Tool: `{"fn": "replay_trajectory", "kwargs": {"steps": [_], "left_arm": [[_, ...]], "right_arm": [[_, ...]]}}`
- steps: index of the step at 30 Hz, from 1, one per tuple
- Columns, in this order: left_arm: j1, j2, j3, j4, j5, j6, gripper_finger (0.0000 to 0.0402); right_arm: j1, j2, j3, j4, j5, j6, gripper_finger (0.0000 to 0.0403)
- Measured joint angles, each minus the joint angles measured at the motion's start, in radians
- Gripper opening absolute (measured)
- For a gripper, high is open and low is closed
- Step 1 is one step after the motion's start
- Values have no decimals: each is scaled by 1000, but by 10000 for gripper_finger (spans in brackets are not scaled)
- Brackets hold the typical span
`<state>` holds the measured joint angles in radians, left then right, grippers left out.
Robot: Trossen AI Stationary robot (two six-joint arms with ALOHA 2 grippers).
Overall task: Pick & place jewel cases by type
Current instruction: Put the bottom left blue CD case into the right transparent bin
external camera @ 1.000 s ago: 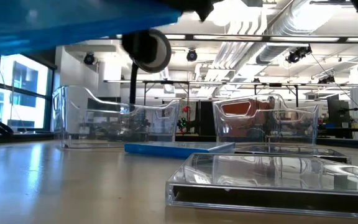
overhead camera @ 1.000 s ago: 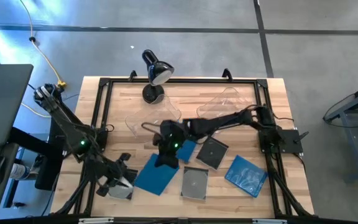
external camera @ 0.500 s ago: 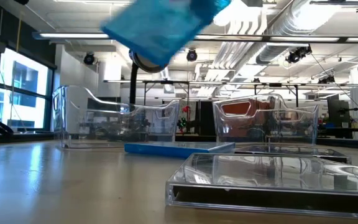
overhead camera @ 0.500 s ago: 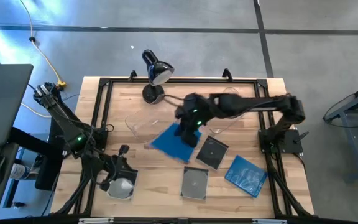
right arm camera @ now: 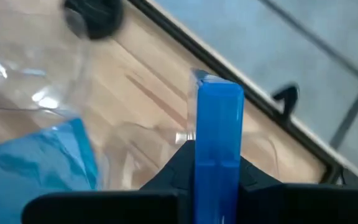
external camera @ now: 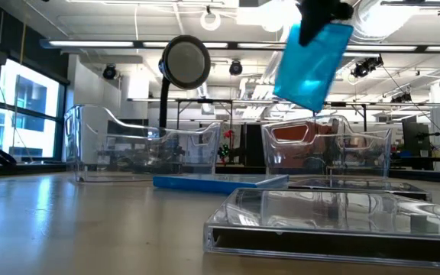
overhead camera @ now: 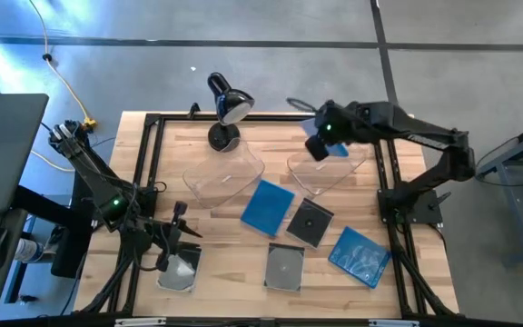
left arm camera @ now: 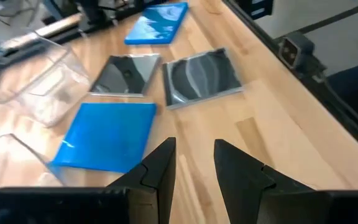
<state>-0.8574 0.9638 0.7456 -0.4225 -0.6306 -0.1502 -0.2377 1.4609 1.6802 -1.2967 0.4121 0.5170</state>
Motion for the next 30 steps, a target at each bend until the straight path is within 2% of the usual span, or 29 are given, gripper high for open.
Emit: {"fn": "replay_trajectory", "kwargs": {"steps": [3, 7, 13, 16, 23, 30], "left_arm": [[0, 0, 0, 0, -41, 1, 108], [0, 0, 0, -5, -102, 1, 108], [0, -8, 0, -52, -164, 1, 108], [0, -7, -1, -59, -203, 18, 108], [0, -7, -1, -59, -226, 12, 108], [0, -7, -1, -59, -229, 15, 108]], "right_arm": [[-80, 3, -8, -34, -82, -1, 22], [-169, 5, -92, -19, -248, -50, 22], [-256, 6, -307, 122, -474, -161, 22], [-295, 6, -371, 220, -576, -210, 22], [-393, 6, -425, 306, -715, -273, 23], [-456, 5, -528, 343, -761, -262, 24]]}}
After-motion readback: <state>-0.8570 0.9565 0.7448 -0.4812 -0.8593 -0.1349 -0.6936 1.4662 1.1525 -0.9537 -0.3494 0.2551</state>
